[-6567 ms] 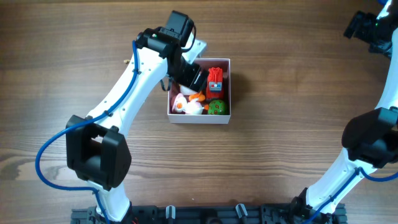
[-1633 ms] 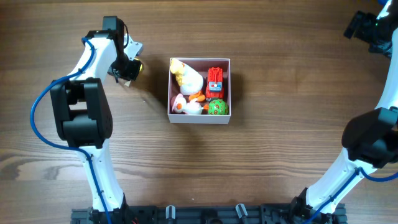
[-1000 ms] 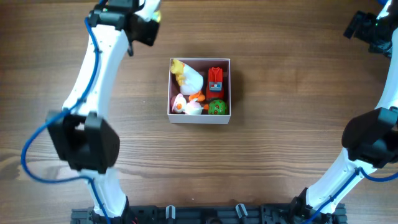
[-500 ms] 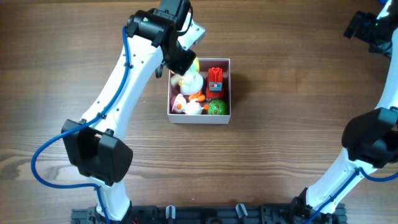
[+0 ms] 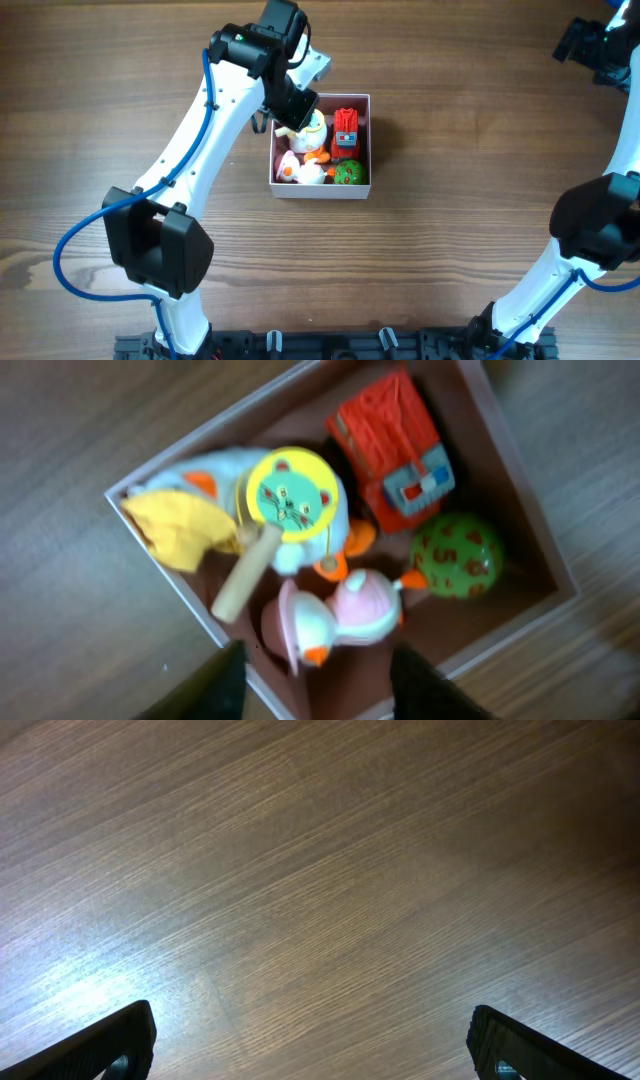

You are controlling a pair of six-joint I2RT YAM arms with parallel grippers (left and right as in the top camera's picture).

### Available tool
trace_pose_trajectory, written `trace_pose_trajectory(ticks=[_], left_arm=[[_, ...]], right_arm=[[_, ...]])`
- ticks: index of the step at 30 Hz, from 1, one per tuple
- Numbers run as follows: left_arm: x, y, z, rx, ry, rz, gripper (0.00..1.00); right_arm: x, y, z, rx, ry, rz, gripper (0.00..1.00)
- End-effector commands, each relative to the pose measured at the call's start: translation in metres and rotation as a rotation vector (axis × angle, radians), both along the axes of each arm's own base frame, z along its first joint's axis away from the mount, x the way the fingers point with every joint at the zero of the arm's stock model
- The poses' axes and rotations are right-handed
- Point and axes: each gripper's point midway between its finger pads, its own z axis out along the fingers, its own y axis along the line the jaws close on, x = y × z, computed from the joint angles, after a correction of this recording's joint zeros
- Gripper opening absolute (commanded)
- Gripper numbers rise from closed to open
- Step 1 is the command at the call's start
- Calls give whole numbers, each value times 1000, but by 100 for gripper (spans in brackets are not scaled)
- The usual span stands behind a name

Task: Pack container
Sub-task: 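Lift the lollipop with the left gripper and carry it over the box, then open the left gripper to drop the lollipop into the box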

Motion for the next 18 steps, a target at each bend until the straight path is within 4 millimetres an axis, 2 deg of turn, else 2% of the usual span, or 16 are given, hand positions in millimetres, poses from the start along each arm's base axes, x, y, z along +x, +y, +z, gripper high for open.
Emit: trace_pose_trajectory(ticks=[1,2,3,5,12,15,18], left_arm=[[8,-8,-2,-34,-20,-1,55],[11,-9,-1,-40,-33,-1,56],[14,-10,0,-47,-48,-2,66],[19,-13,2,-56,-69,-2,100],[48,-25,19,-124,-196,28,100],[60,-28,42,-189,-257,106,100],[62,-23,67,-222,-313,134,100]], right_arm=[[2,3,-1,3,-1,18,100],[2,3,-1,3,-1,17,100],[2,3,-1,3,-1,17,100],[2,3,-1,3,-1,17,100],[2,3,-1,3,-1,17,99],[2,3,-1,3,-1,18,100],[2,3,-1,3,-1,17,100]])
